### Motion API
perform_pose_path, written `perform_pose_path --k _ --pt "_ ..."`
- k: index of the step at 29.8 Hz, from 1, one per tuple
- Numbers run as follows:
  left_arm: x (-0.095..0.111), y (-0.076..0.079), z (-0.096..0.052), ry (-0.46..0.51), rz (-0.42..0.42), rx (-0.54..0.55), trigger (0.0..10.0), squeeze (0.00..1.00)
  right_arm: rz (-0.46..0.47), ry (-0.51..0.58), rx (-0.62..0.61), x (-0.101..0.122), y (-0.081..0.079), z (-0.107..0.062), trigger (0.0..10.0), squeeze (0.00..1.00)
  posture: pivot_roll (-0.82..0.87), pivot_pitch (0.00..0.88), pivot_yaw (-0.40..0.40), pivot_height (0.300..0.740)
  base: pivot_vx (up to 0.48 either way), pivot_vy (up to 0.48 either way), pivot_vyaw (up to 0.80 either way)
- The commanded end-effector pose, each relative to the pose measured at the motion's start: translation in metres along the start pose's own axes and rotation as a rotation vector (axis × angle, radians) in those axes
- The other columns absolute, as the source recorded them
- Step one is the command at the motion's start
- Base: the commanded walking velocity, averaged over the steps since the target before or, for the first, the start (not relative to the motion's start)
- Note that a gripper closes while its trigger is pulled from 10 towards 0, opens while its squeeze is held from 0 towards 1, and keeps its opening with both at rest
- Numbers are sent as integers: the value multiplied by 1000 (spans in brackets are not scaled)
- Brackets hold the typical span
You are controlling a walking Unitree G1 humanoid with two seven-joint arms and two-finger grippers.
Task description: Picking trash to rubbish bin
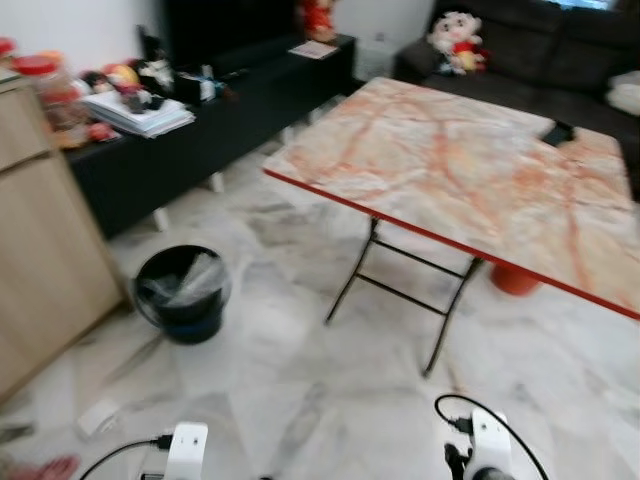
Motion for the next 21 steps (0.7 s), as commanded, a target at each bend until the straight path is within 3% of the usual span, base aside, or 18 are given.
perform_pose_path --k 1,12,21 --pt "5 3 1 10 11 -14 10000 0 -8 -10 7 -2 -2 0 10000 0 206 0 -93 740 0 0 744" --pt "-1 5 0 -2 21 -22 10000 0 -12 -17 10 -6 -2 -1 10000 0 208 0 -99 740 0 0 731" --pt "0 4 0 0 29 -21 10000 0 6 -16 4 -7 -2 -1 10000 0 213 0 -88 740 0 0 467"
Point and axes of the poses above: a point about 5 cm out from each wrist's last joint towards the gripper, its own z axis pointing out of the wrist towards the gripper, its own x axis along the axis of the wrist's last joint, y = z × x, the point moved 1 cm from there along z, pointing out of the wrist towards the gripper, and after that the axes turned 10 degrees about -z, right-handed, at the moved point
